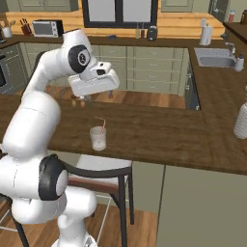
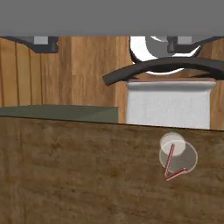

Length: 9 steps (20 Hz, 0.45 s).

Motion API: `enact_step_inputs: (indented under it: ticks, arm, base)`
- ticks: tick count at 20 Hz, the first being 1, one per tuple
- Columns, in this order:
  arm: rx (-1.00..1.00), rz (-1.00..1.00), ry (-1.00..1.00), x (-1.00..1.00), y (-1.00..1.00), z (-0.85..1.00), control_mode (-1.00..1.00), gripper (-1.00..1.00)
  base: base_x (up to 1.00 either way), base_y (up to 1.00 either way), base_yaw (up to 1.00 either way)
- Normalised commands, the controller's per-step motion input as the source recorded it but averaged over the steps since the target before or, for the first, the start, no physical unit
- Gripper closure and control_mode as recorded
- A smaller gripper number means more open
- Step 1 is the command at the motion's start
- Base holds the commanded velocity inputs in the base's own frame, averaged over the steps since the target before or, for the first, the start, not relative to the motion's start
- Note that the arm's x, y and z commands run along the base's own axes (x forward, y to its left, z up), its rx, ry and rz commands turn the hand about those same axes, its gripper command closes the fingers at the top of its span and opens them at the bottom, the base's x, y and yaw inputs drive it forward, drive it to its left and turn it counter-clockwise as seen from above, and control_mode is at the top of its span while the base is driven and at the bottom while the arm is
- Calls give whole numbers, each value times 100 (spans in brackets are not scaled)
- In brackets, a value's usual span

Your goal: Take a straw from the drawer in front and place it inside the glass cup on the dining counter.

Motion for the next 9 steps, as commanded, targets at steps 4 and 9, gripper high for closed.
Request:
enact_step_inputs:
  ticks: [4,9]
  arm:
    - [24,0,-18,-100,-46,0,-100,-100]
    - [5,0,-19,-99,-15,-13,-100,-100]
  base:
    - [0,0,0]
    - [0,0,0]
